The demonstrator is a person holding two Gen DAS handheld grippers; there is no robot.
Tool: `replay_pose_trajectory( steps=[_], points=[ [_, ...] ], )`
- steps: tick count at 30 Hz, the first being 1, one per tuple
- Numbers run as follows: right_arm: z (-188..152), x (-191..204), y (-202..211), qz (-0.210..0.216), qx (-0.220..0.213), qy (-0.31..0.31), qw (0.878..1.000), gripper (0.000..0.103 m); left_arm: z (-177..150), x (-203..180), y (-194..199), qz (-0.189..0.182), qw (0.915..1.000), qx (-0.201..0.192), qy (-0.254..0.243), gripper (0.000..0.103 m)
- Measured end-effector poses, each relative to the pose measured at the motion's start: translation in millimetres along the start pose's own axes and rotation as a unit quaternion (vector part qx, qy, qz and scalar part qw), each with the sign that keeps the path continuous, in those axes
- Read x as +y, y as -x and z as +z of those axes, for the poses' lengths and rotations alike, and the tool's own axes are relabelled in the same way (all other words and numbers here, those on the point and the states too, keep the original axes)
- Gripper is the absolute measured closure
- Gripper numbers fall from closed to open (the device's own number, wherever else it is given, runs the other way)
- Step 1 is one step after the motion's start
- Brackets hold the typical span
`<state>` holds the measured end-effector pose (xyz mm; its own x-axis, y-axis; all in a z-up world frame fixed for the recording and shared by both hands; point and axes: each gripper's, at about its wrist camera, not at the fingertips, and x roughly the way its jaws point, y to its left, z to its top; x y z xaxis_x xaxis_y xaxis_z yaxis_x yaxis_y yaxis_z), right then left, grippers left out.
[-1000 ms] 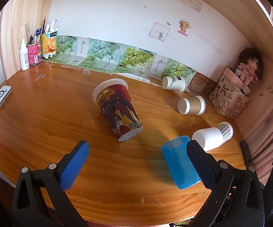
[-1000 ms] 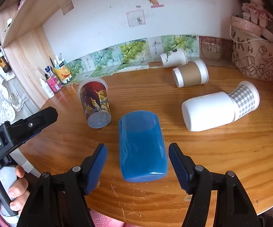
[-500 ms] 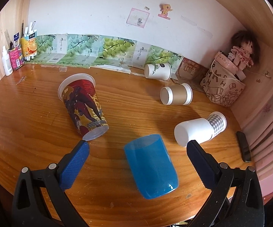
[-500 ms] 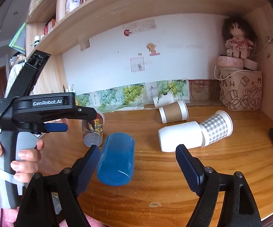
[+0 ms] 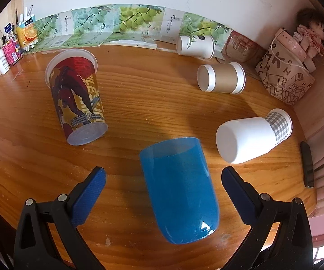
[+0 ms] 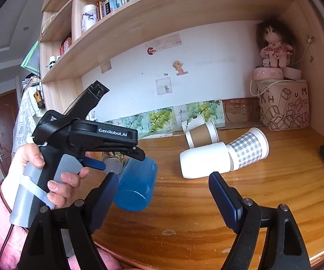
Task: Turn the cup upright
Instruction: 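Grasp the blue cup with the left tool while the right tool holds it, then rotate the blue cup upright with the left tool and set it down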
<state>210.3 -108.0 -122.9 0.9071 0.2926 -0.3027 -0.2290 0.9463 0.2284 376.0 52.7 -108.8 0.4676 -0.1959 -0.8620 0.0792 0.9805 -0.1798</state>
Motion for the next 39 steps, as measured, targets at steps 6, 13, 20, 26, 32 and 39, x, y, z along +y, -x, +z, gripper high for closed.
replay_pose_trajectory(
  steps=[6, 13, 20, 26, 32, 39],
  points=[
    [-8.3, -1.2, -4.7, 0.019, 0.013, 0.022, 0.999, 0.020, 0.1, -9.5, -21.0, 0.014, 0.9997, 0.020, 0.001, 0.001],
    [-19.9, 0.1, -13.9, 0.038, 0.039, 0.025, 0.998, 0.020, -0.8, -9.4, -36.0, 0.021, 0.9993, 0.031, 0.009, 0.001],
    [-22.6, 2.9, -18.6, 0.038, 0.049, 0.033, 0.998, 0.020, -1.0, -5.6, -42.1, 0.023, 0.9990, 0.033, 0.021, 0.017],
    [-20.0, 5.6, -16.8, 0.047, 0.045, 0.035, 0.997, 0.020, 3.6, -6.0, -41.0, 0.012, 0.9991, 0.030, 0.027, 0.024],
    [-17.5, 10.2, -14.4, 0.051, 0.040, 0.040, 0.997, 0.020, 13.6, -10.7, -24.4, -0.008, 0.9998, -0.010, 0.017, 0.025],
    [-14.6, 15.2, -13.7, 0.050, 0.042, 0.049, 0.997, 0.020, 21.4, -12.6, 0.7, -0.032, 0.9979, -0.056, -0.002, 0.026]
  ],
)
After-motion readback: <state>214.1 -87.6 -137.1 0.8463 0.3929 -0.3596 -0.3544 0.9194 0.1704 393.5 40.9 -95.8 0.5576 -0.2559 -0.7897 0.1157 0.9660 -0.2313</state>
